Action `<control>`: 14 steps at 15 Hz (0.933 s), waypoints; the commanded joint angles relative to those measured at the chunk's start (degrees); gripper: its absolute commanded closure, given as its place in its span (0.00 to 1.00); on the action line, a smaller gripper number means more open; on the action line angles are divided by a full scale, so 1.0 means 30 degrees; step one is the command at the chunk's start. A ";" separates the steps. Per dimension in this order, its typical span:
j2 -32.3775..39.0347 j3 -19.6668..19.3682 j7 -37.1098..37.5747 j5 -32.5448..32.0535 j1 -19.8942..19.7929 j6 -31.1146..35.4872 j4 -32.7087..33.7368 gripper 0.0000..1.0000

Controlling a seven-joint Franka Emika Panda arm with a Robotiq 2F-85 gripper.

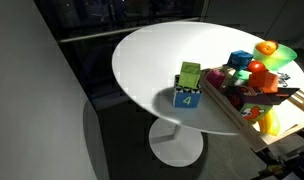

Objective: Put the green block onto the tray

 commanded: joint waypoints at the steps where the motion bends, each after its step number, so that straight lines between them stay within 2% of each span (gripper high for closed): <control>1: 0.1231 0.0472 -0.0935 0.0616 0.0460 -0.0552 0.1033 0.00; 7: 0.2062 0.1275 -0.2975 0.0990 0.1295 -0.0104 0.1137 0.00; 14: 0.1961 0.1777 -0.2334 0.0573 0.1121 0.0015 0.0559 0.00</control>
